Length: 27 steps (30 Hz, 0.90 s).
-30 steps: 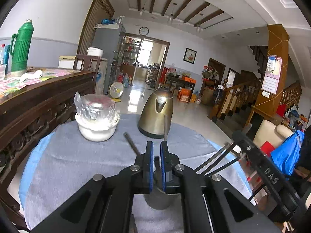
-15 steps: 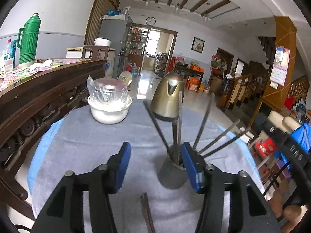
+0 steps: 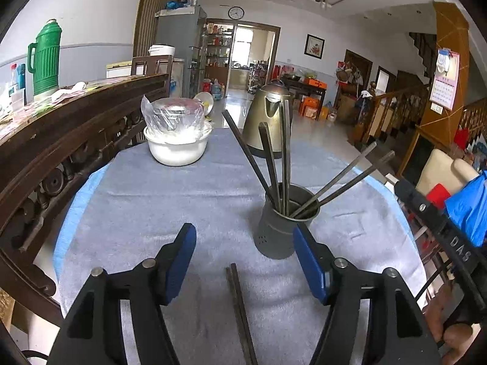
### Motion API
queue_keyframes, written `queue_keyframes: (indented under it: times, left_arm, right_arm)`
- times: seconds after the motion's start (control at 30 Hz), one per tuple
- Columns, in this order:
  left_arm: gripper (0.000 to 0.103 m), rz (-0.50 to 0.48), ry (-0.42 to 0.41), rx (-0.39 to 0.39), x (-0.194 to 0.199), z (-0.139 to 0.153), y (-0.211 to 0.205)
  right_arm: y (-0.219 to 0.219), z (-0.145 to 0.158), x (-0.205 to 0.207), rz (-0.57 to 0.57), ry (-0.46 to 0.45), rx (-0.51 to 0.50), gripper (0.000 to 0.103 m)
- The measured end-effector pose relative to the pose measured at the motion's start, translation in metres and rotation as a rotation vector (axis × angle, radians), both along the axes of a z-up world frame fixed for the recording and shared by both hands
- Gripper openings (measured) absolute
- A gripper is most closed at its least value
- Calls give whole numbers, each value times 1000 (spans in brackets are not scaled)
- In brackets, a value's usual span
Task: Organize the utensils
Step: 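Open both tools over the cup and pull them back toward the cloth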
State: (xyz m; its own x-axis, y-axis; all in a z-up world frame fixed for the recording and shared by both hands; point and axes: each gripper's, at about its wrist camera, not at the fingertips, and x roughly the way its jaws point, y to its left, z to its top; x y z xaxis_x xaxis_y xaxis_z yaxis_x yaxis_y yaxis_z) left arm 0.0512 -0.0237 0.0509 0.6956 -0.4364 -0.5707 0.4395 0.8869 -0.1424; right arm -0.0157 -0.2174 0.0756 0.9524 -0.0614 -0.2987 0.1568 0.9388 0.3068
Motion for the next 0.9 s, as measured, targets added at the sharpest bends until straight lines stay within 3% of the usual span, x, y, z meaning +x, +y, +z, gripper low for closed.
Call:
queue_keyframes:
  times: [0.27, 0.6, 0.9]
  left_arm:
    - [68, 10, 62, 61, -5, -8, -3]
    - [70, -14, 49, 176, -23, -10, -24]
    - [70, -20, 60, 220, -23, -15, -39]
  right_arm:
    - [-7, -28, -6, 6, 79, 28, 9]
    - [-26, -56, -12, -3, 150, 95, 9]
    - [-33, -73, -10, 23, 191, 129, 13]
